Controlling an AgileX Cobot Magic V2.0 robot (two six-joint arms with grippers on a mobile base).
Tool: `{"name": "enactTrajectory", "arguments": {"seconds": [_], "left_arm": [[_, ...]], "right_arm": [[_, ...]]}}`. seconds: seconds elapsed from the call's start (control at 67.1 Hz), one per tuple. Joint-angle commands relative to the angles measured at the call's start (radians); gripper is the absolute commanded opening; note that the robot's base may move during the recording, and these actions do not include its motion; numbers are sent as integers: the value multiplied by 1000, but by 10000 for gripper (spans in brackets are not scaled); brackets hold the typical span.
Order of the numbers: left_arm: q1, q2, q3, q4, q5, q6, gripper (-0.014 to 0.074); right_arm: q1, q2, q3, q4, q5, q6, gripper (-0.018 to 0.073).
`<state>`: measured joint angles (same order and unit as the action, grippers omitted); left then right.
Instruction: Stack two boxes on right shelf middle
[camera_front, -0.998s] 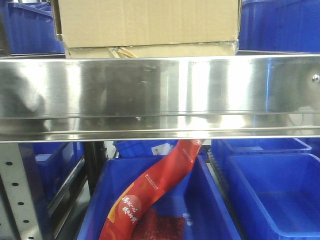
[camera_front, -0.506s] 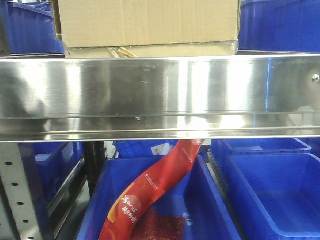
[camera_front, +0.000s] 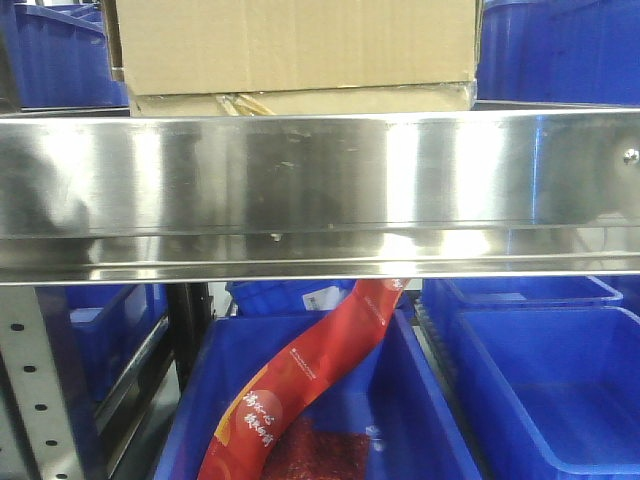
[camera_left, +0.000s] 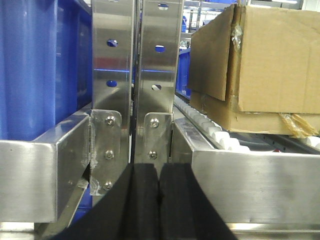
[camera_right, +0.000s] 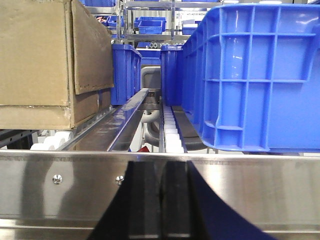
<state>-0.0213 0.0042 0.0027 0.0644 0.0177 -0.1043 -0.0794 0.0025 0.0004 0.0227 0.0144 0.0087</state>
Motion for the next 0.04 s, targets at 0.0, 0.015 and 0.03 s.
{"name": "enactTrajectory", "arguments": {"seconds": [0.0, 0.015, 0.03], "left_arm": [[3, -4, -3, 2, -12, 3, -111], [3, -4, -3, 2, -12, 3, -111], [3, -4, -3, 2, -12, 3, -111]], "right_arm": [[-7, -3, 0, 0, -22, -3, -168], [-7, -3, 0, 0, -22, -3, -168], [-7, -3, 0, 0, -22, -3, -168]]}}
